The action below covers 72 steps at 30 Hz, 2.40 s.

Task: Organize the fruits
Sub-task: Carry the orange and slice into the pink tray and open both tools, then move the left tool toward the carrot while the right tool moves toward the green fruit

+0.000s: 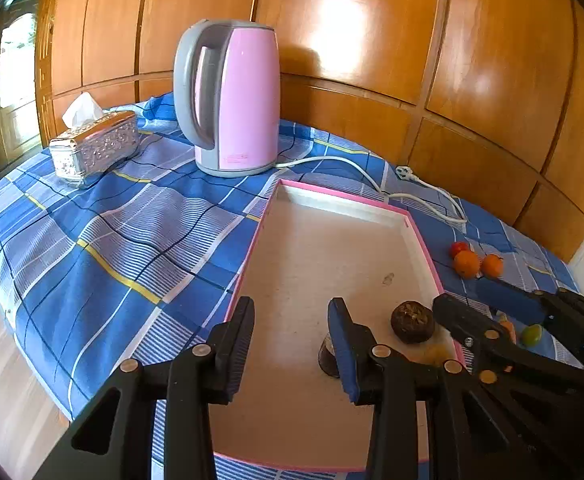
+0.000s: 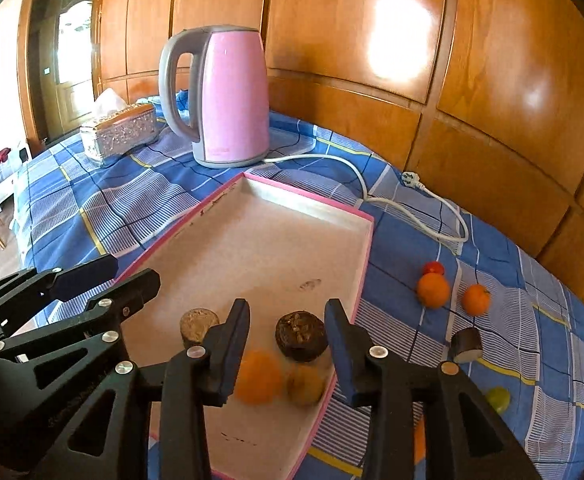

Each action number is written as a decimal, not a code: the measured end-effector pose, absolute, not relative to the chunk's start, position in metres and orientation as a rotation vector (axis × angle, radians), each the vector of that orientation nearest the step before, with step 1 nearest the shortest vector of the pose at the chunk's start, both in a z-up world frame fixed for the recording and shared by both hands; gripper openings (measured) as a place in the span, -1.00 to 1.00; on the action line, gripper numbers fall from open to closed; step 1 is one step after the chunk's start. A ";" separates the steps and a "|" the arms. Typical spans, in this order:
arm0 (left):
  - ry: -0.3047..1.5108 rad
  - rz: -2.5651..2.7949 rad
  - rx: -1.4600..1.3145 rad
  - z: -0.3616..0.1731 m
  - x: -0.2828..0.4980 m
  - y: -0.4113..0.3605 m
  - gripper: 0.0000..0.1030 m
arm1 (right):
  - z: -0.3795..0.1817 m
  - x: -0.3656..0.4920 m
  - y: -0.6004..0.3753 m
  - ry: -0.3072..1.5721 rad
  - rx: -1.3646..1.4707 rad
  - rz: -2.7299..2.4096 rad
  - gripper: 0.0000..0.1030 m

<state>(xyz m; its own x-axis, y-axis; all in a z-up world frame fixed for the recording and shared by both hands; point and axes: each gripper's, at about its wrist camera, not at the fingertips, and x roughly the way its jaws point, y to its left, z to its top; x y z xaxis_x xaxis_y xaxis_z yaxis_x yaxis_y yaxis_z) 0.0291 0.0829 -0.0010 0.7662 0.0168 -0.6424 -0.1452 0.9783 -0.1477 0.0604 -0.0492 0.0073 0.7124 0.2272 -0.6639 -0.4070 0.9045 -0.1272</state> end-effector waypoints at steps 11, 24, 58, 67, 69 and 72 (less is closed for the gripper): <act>0.672 0.056 -0.168 0.009 0.021 0.062 -0.25 | 0.020 0.049 -0.074 0.670 -0.186 0.266 -0.16; 0.678 -0.027 -0.124 0.012 0.017 0.027 -0.25 | 0.036 0.043 -0.117 0.634 -0.088 0.156 -0.13; 0.697 -0.117 -0.043 0.014 0.018 -0.019 -0.24 | 0.046 0.038 -0.175 0.597 0.030 0.048 -0.07; 0.701 -0.130 -0.027 0.015 0.020 -0.028 -0.24 | 0.044 0.039 -0.184 0.600 0.052 0.034 -0.07; 0.702 -0.135 -0.022 0.015 0.021 -0.031 -0.24 | 0.044 0.040 -0.187 0.602 0.056 0.028 -0.07; 0.704 -0.141 -0.016 0.014 0.021 -0.035 -0.24 | 0.042 0.040 -0.192 0.608 0.066 0.018 -0.07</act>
